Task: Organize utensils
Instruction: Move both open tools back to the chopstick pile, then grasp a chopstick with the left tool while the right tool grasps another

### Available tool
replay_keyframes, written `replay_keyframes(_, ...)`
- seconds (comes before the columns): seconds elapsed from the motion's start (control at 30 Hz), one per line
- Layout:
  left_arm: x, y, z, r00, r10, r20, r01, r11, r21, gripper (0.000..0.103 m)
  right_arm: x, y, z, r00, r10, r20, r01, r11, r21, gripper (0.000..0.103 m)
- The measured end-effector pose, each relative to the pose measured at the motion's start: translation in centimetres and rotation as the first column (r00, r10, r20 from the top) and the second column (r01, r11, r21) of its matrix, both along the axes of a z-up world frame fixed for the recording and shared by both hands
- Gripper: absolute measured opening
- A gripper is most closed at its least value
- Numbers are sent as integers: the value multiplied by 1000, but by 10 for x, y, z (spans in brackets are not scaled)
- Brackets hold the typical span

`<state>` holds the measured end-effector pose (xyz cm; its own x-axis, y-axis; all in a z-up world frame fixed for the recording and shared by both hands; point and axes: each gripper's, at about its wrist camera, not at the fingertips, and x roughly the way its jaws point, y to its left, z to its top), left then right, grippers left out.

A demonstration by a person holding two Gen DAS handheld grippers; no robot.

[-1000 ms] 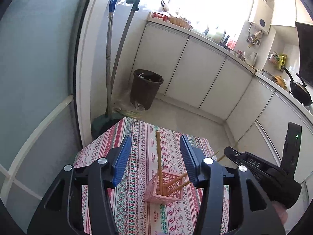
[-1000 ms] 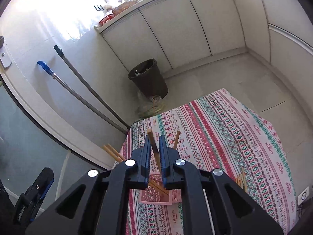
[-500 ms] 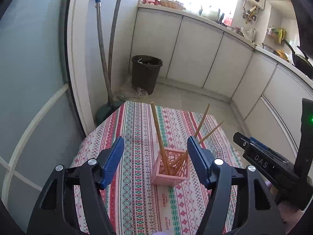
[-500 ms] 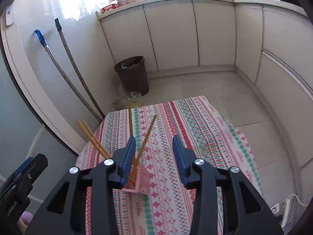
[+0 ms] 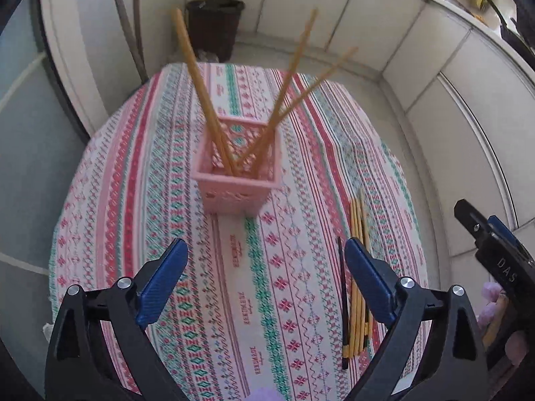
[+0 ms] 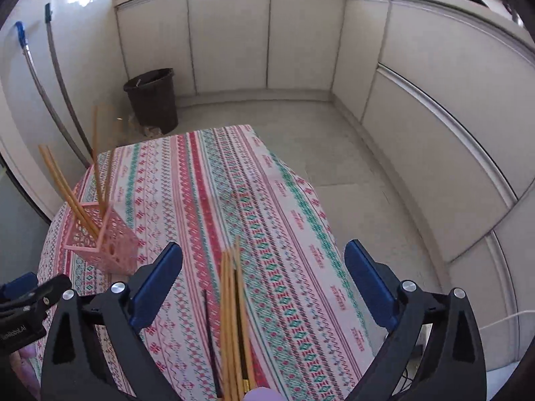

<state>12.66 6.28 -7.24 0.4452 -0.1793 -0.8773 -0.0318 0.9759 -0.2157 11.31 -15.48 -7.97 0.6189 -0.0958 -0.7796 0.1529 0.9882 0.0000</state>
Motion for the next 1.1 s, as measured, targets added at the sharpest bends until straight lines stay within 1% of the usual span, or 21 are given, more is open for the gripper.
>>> replay_keyframes(0.13,8,-34,-21,997,-64,-53,65,997,28,91,1,-44,-15,993,-83,-81,92,990,108,95)
replay_keyframes(0.23,15,-59,-40,990,-101,-98,105,994,33,90,1,-68,-23,986,-118,-121,139,972,190,95)
replay_keyframes(0.27,18,-67,-47,988,-105,-113,110,993,43,89,1,-72,-25,983,-124,-134,150,967,208,95)
replay_keyframes(0.33,25,-81,-60,984,-106,-143,118,990,78,83,3,-79,-30,979,-123,-162,159,960,231,95)
replay_keyframes(0.37,29,-85,-66,982,-105,-157,120,989,87,76,4,-82,-32,978,-120,-172,160,957,242,95)
replay_keyframes(0.4,33,-88,-73,979,-104,-173,120,989,89,68,4,-85,-34,977,-119,-177,162,954,253,95)
replay_keyframes(0.5,42,-93,-88,971,-95,-218,110,992,61,58,5,-92,-33,977,-114,-182,162,947,277,95)
replay_keyframes(0.6,48,-99,-99,963,-97,-251,110,993,39,52,5,-97,-34,976,-113,-184,164,944,287,95)
replay_keyframes(0.63,48,-103,-100,962,-100,-256,115,992,48,50,6,-99,-35,976,-112,-188,165,943,290,95)
replay_keyframes(0.67,50,-107,-103,960,-102,-260,122,990,64,45,6,-101,-37,975,-112,-194,167,941,293,95)
replay_keyframes(0.7,50,-110,-105,958,-104,-266,128,989,74,38,7,-104,-38,974,-113,-199,169,940,295,95)
replay_keyframes(0.77,51,-114,-111,955,-103,-277,136,985,105,33,8,-108,-40,971,-117,-207,176,938,298,95)
replay_keyframes(0.83,51,-120,-111,960,-109,-259,149,979,139,31,9,-111,-41,970,-120,-211,182,935,304,95)
replay_keyframes(0.9,51,-124,-112,958,-123,-260,162,977,135,27,10,-113,-42,971,-120,-209,184,928,323,95)
replay_keyframes(0.93,51,-126,-112,957,-127,-259,167,976,138,25,11,-113,-43,971,-112,-210,180,923,341,95)
replay_keyframes(0.97,51,-130,-113,957,-139,-255,180,973,146,20,14,-111,-45,973,-95,-212,170,914,368,95)
replay_keyframes(1.03,46,-139,-115,958,-167,-233,208,964,168,7,22,-105,-52,975,-45,-220,139,890,434,95)
replay_keyframes(1.1,38,-144,-115,959,-199,-202,237,953,189,5,34,-95,-63,974,26,-225,100,843,529,95)
